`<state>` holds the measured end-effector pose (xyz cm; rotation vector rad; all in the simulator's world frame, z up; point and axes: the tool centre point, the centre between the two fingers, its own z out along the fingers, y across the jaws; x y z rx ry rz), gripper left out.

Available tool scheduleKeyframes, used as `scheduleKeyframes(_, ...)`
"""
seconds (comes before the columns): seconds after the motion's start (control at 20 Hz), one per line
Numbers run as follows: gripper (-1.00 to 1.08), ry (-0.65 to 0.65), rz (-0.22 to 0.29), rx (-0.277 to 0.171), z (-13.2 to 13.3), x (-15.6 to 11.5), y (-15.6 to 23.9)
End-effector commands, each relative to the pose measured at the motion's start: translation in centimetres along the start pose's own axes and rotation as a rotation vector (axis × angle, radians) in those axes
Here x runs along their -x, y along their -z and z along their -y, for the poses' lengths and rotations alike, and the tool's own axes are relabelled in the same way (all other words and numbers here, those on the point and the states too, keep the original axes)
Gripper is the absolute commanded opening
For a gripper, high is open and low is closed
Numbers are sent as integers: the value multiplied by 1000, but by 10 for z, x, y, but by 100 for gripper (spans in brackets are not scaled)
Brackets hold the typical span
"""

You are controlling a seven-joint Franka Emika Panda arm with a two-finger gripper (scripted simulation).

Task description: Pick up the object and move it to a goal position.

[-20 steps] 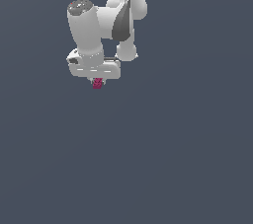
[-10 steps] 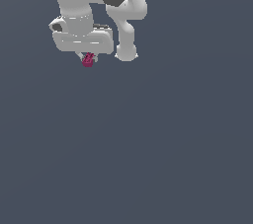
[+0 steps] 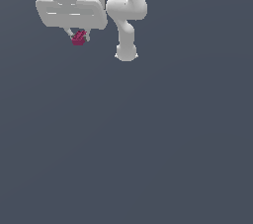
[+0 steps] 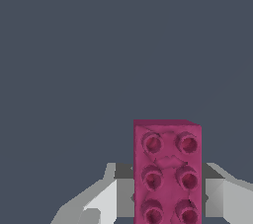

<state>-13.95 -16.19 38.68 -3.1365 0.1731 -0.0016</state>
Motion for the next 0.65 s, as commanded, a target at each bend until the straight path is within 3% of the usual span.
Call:
scheduleKeyframes(0.0, -100, 1, 1, 0, -3, 1, 13)
scheduleKeyframes(0.6, -100, 1, 1, 0, -6, 1, 28)
